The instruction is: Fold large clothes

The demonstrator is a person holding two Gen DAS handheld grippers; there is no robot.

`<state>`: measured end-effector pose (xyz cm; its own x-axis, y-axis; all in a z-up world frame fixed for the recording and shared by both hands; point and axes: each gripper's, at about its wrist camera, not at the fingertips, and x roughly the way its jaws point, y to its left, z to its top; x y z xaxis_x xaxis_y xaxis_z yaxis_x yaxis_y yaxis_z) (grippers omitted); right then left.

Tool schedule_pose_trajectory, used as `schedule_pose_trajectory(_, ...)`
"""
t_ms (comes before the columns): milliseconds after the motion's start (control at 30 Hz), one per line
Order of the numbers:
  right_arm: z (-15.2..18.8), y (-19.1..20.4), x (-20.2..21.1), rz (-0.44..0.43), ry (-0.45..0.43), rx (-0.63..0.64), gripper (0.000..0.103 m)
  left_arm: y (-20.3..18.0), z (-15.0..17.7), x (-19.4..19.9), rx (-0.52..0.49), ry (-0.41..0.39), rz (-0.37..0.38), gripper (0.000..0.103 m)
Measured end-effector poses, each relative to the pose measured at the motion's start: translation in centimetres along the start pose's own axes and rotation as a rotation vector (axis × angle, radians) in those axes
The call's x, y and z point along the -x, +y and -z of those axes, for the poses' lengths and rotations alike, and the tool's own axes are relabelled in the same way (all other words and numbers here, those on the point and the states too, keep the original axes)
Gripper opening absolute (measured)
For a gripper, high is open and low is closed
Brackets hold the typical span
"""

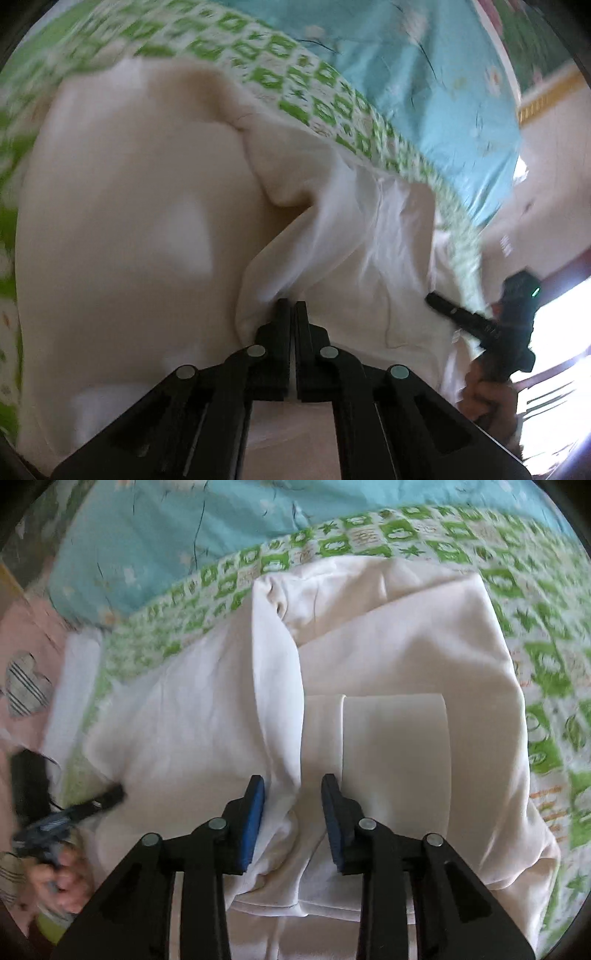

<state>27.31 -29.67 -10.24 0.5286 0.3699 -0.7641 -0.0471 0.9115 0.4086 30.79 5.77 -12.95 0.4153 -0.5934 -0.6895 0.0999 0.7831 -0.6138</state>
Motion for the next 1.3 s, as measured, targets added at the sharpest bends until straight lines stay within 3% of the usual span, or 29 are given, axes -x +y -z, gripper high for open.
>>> schedule_pose_trajectory(67, 0.0, 0.0, 0.7, -0.007, -0.001, 0.000, 0.033, -0.5, 0.5, 0.9, -0.012, -0.008, -0.015, 0.005)
schedule_pose_trajectory(167, 0.4, 0.0, 3.1, -0.025, -0.035, 0.004, 0.034, -1.5, 2.0, 3.2, -0.054, -0.024, -0.036, 0.028)
schedule_pose_trajectory(300, 1.6, -0.1, 6.9, -0.061, -0.079, 0.012, 0.034, -1.9, 4.6, 6.8, -0.076, -0.046, -0.070, 0.043)
schedule_pose_trajectory(567, 7.1, -3.5, 12.7, -0.019, -0.113, -0.042, 0.035, 1.5, 11.0, 15.1, -0.035, -0.114, -0.221, 0.061)
schedule_pose_trajectory(733, 11.6, -7.2, 16.0, 0.030, -0.115, -0.109, 0.046, 4.2, 15.0, 18.1, 0.021, -0.108, -0.231, 0.069)
schedule_pose_trajectory(967, 15.4, -10.9, 19.0, 0.071, -0.098, -0.162, 0.048, 6.9, 20.2, 19.5, 0.050, -0.034, -0.218, 0.072)
schedule_pose_trajectory(1167, 18.9, -11.9, 19.2, -0.044, -0.008, -0.165, 0.054, 6.1, 24.5, 19.5, -0.019, 0.028, -0.125, 0.072)
schedule_pose_trajectory(1200, 19.3, -11.8, 19.1, -0.084, 0.002, -0.155, 0.054, 5.8, 25.2, 19.1, -0.032, 0.044, -0.091, 0.072)
schedule_pose_trajectory(1300, 20.6, -11.0, 18.6, -0.254, 0.068, -0.128, 0.055, 5.1, 26.2, 18.6, -0.077, 0.043, -0.083, 0.072)
